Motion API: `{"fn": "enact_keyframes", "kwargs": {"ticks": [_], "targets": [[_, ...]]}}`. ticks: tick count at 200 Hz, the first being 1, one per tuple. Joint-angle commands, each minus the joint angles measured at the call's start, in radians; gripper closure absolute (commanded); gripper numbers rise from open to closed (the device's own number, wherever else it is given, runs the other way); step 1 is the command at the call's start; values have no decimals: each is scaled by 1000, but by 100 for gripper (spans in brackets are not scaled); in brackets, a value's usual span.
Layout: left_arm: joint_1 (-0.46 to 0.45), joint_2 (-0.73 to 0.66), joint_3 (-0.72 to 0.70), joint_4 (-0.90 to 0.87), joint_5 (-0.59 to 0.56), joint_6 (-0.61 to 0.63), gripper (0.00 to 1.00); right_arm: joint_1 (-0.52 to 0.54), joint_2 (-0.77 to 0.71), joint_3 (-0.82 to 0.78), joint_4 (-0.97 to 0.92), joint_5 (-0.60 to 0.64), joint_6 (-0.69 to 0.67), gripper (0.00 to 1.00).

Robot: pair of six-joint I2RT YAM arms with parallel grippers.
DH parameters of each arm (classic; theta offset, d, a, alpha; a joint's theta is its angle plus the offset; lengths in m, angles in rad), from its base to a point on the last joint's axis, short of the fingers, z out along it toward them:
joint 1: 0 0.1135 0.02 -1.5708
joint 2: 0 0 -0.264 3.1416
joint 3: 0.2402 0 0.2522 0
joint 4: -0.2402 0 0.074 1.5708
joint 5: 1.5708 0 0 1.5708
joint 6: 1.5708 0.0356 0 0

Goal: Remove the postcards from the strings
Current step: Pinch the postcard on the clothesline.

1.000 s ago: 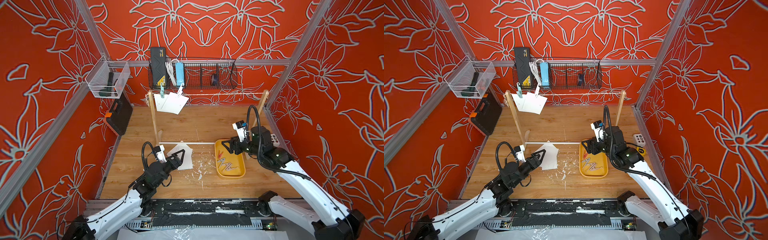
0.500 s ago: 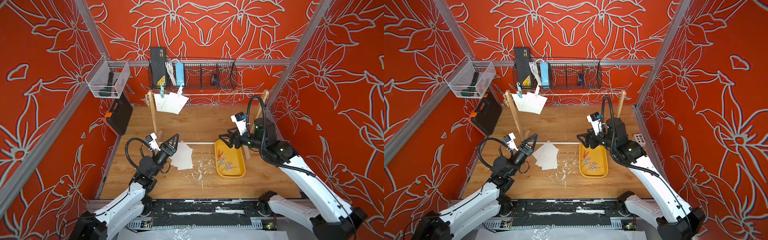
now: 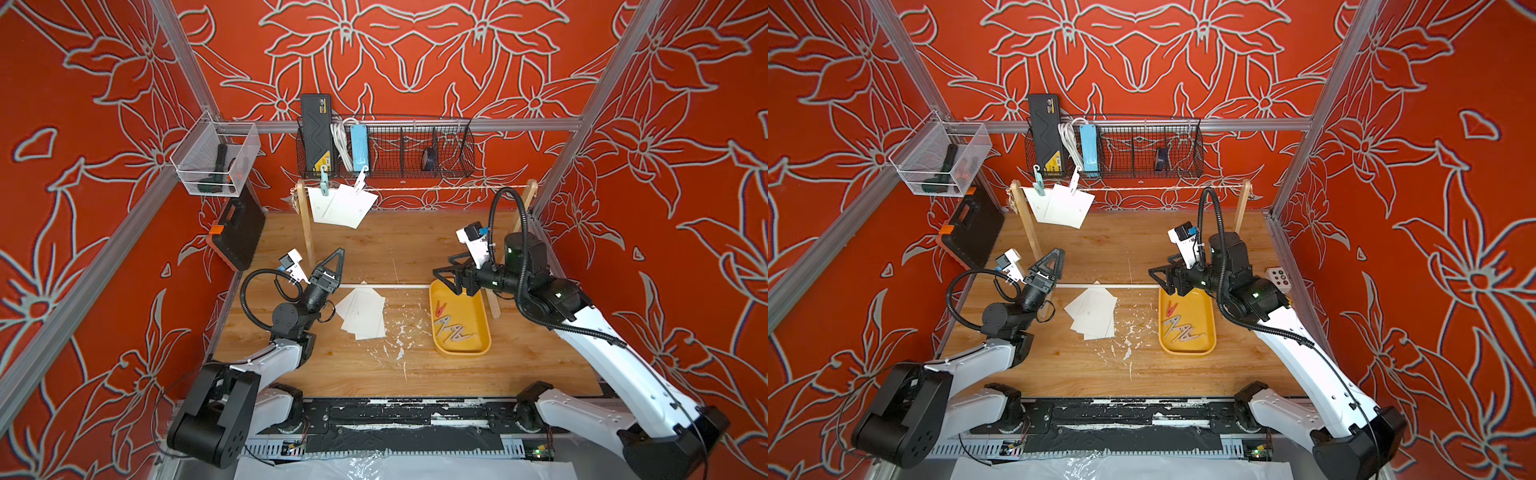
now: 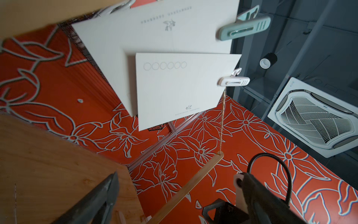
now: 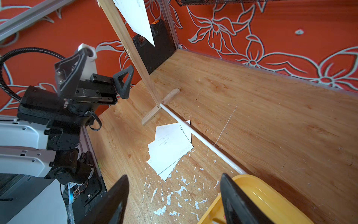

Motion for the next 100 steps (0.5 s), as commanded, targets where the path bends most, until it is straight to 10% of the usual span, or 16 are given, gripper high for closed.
{"fn": "enact_keyframes", "kwargs": {"ticks": [1,100], "targets": [[11,18,50,254,60,-32,3,7,-4,36,31,-25,-15,26],[18,131,145,296,36,-40,3,10,-10,33,39,-46,-17,27]]}}
